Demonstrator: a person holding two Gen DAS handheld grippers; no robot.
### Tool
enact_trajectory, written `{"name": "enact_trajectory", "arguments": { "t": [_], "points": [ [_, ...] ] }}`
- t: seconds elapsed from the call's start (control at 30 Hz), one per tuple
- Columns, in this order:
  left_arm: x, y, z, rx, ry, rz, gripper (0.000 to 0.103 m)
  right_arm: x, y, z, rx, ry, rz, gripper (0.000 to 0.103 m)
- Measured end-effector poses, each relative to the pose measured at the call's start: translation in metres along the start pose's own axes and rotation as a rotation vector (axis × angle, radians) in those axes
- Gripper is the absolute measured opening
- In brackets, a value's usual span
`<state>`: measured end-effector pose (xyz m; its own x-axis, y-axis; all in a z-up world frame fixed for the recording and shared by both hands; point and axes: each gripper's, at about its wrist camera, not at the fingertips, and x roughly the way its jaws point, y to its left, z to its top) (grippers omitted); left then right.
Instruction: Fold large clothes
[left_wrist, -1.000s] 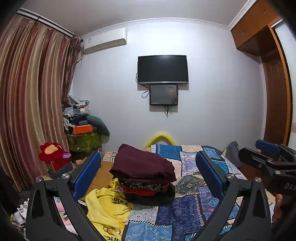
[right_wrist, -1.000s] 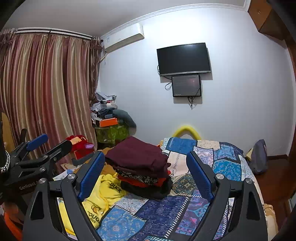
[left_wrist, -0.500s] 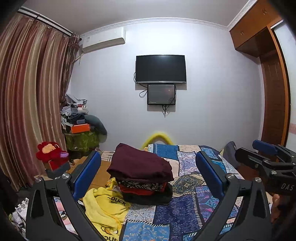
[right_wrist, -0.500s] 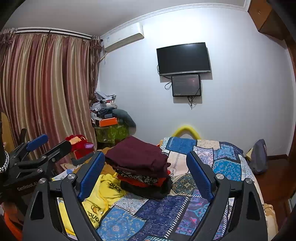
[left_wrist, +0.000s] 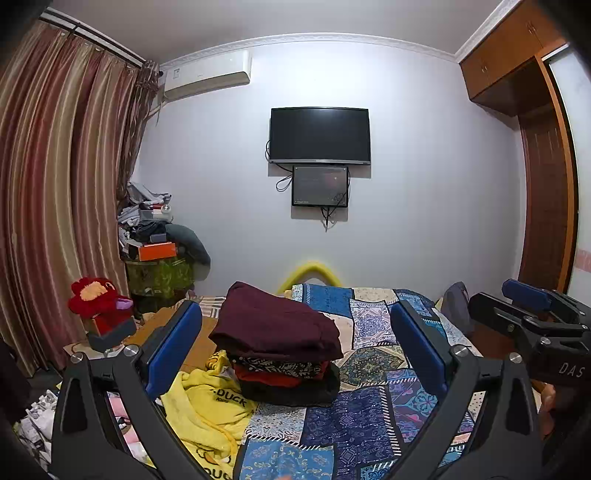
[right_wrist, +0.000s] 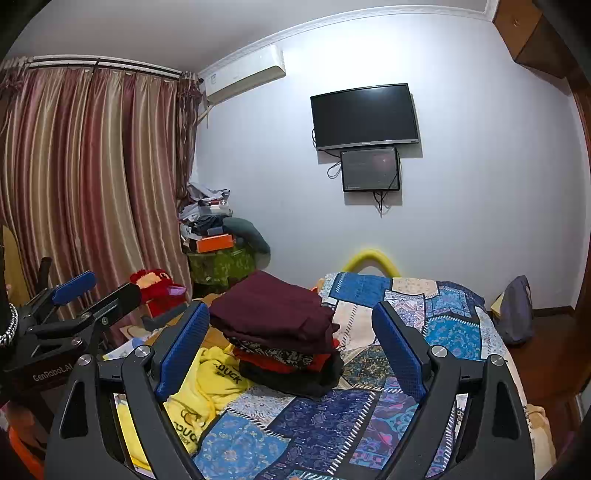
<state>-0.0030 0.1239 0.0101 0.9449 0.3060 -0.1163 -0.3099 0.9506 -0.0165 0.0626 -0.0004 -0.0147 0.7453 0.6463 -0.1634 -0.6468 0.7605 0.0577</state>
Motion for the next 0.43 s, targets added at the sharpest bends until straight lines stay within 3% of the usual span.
{"name": "enact_trajectory", "arguments": {
  "t": [0.43],
  "points": [
    [0.0049, -0.0037, -0.0053, 0.008, 0.018, 0.001, 0.103, 0.005, -0.0005, 0.0015, 0.007, 0.016, -0.002, 0.088]
  ]
}}
